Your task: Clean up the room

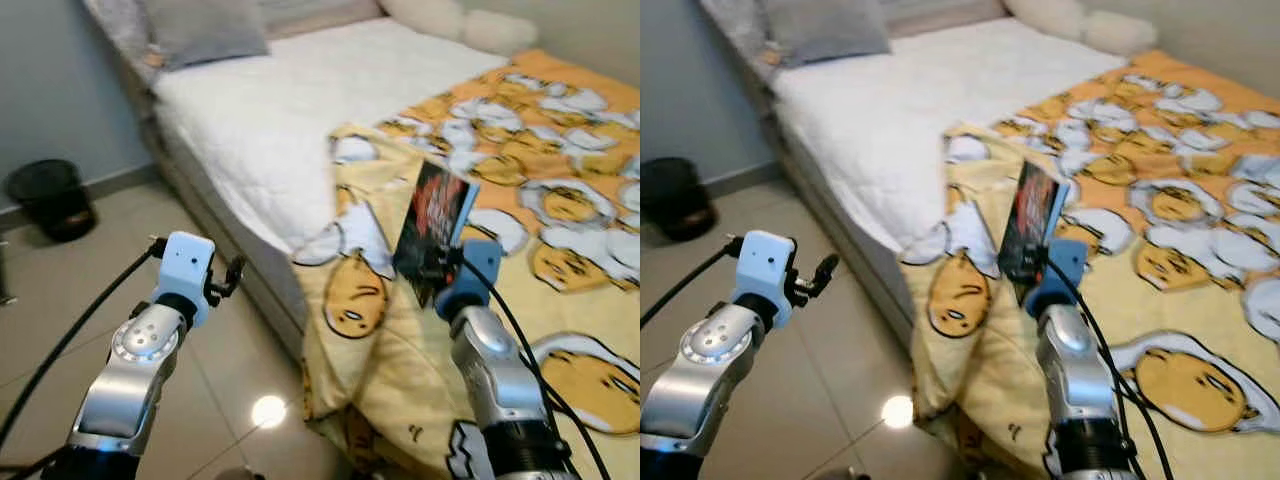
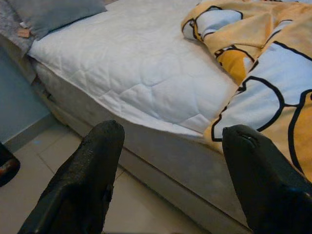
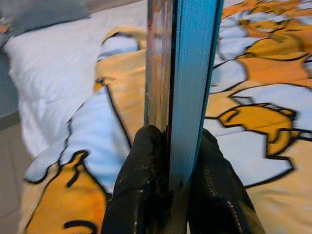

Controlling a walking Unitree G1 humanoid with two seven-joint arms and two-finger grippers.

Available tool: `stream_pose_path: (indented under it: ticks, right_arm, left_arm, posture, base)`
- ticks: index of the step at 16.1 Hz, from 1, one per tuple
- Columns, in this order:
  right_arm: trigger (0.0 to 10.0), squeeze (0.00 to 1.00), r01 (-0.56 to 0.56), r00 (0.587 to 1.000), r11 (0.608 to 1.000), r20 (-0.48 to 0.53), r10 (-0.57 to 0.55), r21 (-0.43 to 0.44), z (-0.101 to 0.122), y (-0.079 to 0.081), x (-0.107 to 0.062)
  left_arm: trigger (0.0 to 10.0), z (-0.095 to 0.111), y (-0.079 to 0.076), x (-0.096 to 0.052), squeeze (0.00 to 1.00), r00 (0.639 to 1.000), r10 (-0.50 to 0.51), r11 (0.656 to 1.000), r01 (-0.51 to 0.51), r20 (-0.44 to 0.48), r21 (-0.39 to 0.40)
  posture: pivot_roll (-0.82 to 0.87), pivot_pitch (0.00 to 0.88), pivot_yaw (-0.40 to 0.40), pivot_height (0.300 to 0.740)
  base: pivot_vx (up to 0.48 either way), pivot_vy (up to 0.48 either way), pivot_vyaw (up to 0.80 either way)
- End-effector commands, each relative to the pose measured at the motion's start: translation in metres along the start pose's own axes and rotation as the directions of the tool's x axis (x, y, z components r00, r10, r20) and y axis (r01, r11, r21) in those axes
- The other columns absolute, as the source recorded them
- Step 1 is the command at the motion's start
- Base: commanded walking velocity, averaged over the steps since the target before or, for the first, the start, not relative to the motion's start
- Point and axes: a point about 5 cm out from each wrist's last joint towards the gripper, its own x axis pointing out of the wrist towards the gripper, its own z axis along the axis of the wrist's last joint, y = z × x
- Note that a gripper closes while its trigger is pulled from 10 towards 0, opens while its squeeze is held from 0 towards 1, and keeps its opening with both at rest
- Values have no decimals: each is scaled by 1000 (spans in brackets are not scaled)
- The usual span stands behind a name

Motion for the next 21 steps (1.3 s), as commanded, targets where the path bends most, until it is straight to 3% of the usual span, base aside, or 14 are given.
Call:
stream_pose_path:
  ticks: [1, 5, 13, 14, 18, 21]
  right_arm:
    - [10000, 0, 19, 999, 1000, 28, -19, 24, 5, -2, 3]
    - [10000, 0, 43, 999, 986, 8, -45, 162, 0, -1, 3]
    - [10000, 0, 46, 999, 983, 21, -50, 179, 3, 1, 4]
    - [10000, 0, 60, 997, 992, 37, -64, 108, 5, -1, 4]
    - [10000, 0, 86, 994, 985, 55, -95, 150, 10, -6, 6]
    - [10000, 0, 83, 992, 992, 82, -91, 96, 14, -6, 6]
  left_arm:
    - [10000, 6, 1, 4, 0, 1000, 18, 1000, -18, 22, 6]
    - [10000, 15, 1, 7, 0, 998, 20, 1000, -21, 63, 7]
    - [10000, 21, 0, 8, 0, 997, 32, 999, -32, 75, -8]
    - [10000, 22, 0, 8, 0, 997, 29, 1000, -29, 78, -9]
    - [10000, 24, 0, 9, 0, 996, 32, 999, -31, 85, -19]
    - [10000, 24, 0, 9, 0, 996, 36, 999, -34, 84, -24]
  posture:
    - [1, 0, -38, 740]
    - [7, 0, -42, 740]
    - [1, 0, -36, 740]
    - [0, 0, -35, 740]
    - [-2, 0, -36, 740]
    - [-5, 0, -34, 740]
  base:
    - [0, 0, -800]
    - [0, 0, -800]
    - [0, 0, -800]
    - [0, 0, -800]
    - [0, 0, -800]
    - [0, 0, -800]
